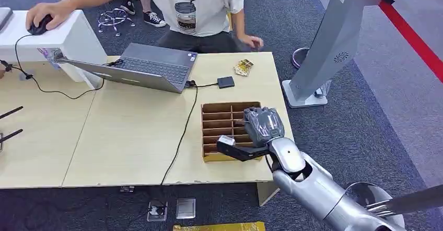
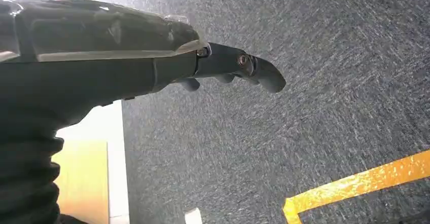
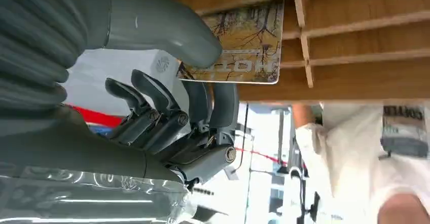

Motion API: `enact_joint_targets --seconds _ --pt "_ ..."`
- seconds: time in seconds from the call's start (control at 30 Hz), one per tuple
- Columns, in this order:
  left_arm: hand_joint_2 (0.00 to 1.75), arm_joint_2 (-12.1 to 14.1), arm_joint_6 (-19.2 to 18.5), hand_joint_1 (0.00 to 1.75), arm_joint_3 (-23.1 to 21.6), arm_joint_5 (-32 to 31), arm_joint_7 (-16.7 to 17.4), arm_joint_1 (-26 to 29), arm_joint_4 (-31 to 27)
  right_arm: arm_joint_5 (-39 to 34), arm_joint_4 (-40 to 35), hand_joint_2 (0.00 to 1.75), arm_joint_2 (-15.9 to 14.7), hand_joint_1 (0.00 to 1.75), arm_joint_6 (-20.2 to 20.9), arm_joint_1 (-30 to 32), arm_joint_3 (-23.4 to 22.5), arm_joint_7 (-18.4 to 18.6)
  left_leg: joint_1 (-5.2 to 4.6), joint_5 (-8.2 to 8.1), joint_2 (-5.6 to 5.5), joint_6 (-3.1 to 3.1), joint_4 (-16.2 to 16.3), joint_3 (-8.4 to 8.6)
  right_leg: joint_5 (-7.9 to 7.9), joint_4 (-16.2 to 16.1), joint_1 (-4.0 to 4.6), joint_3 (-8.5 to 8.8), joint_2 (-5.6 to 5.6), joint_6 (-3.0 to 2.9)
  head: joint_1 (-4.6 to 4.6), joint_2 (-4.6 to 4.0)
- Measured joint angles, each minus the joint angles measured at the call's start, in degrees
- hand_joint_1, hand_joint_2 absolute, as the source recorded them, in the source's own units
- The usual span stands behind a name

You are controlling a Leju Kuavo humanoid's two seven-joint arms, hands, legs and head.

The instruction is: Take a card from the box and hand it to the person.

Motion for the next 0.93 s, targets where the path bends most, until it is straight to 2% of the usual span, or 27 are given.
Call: enact_joint_targets --seconds 0.3,0.57,0.93 --pt "1.75 0.0 0.31 0.0 0.0 0.55 0.0 0.02 0.0 6.02 -6.45 1.75 -0.04 1.75 -9.54 0.48 -1.92 0.26 0.0 0.0 0.01 0.0 0.01 0.01 0.0 0.0 0.0 0.0 0.0 0.0 0.0 0.0" --pt "1.75 0.0 0.31 0.0 0.0 0.55 -0.17 0.02 0.0 7.42 -10.91 1.75 -0.02 1.75 -11.27 0.92 -3.06 0.46 0.0 0.0 0.01 0.0 0.01 0.01 0.0 0.0 0.0 0.0 0.0 0.0 0.0 0.0" --pt "1.75 -0.02 -0.92 0.0 0.0 0.55 -0.96 -0.08 0.0 6.83 -9.6 1.75 1.88 1.75 -15.4 0.05 -2.84 -2.49 0.0 0.0 -0.01 0.0 0.01 -0.02 0.0 0.01 0.0 0.01 0.0 0.0 0.0 0.0"
